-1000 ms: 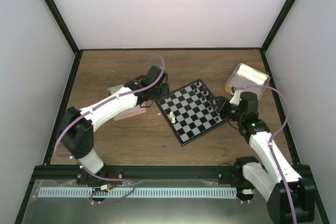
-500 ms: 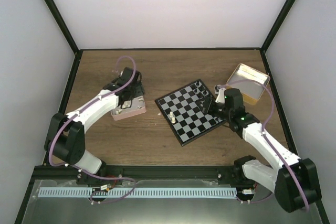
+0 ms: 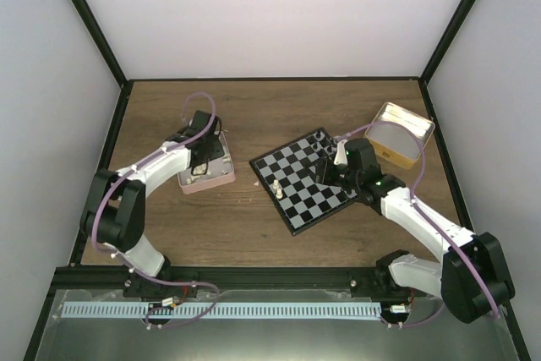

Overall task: Set up the chess pieces on the board
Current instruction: Pick up the chess piece from the storage box.

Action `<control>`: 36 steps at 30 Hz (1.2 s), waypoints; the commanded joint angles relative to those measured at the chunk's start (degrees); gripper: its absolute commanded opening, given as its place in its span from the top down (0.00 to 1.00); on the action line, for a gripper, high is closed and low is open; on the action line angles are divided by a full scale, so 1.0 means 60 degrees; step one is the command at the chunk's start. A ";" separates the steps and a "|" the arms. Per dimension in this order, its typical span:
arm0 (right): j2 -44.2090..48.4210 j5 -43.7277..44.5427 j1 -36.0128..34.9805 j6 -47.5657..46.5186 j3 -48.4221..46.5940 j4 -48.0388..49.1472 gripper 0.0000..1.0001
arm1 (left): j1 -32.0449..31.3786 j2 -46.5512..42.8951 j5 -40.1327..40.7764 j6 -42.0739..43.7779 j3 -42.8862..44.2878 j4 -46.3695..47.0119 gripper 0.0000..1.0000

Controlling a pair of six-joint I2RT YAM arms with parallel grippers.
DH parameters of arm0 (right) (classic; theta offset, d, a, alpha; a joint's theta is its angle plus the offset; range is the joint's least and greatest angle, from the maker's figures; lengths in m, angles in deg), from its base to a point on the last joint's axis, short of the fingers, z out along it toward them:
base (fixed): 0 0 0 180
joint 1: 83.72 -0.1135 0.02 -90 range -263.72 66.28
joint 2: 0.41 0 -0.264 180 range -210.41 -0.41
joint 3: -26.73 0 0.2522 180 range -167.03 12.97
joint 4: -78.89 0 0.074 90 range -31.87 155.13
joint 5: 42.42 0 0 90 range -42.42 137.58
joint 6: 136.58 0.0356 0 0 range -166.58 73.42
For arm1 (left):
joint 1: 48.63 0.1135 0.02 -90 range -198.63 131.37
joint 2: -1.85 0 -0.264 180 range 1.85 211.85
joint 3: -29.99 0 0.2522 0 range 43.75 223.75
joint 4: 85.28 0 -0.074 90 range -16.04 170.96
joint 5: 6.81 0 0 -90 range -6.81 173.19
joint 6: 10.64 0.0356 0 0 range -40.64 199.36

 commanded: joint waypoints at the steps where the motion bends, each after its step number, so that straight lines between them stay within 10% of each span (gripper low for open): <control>1: 0.0005 0.0178 -0.0087 -0.0301 -0.0285 -0.0152 0.53 | 0.0171 0.0619 -0.0043 0.0401 0.0368 0.0162 0.55; 20: 0.0294 0.0294 -0.0086 -0.0492 -0.0127 -0.0379 0.53 | 0.0691 0.3253 0.0426 0.1259 0.2065 0.0258 0.81; 36: 0.0288 0.0360 -0.0086 -0.0331 0.0102 -0.0184 0.52 | -0.0657 0.0919 -0.0021 0.1427 0.1467 -0.0252 0.92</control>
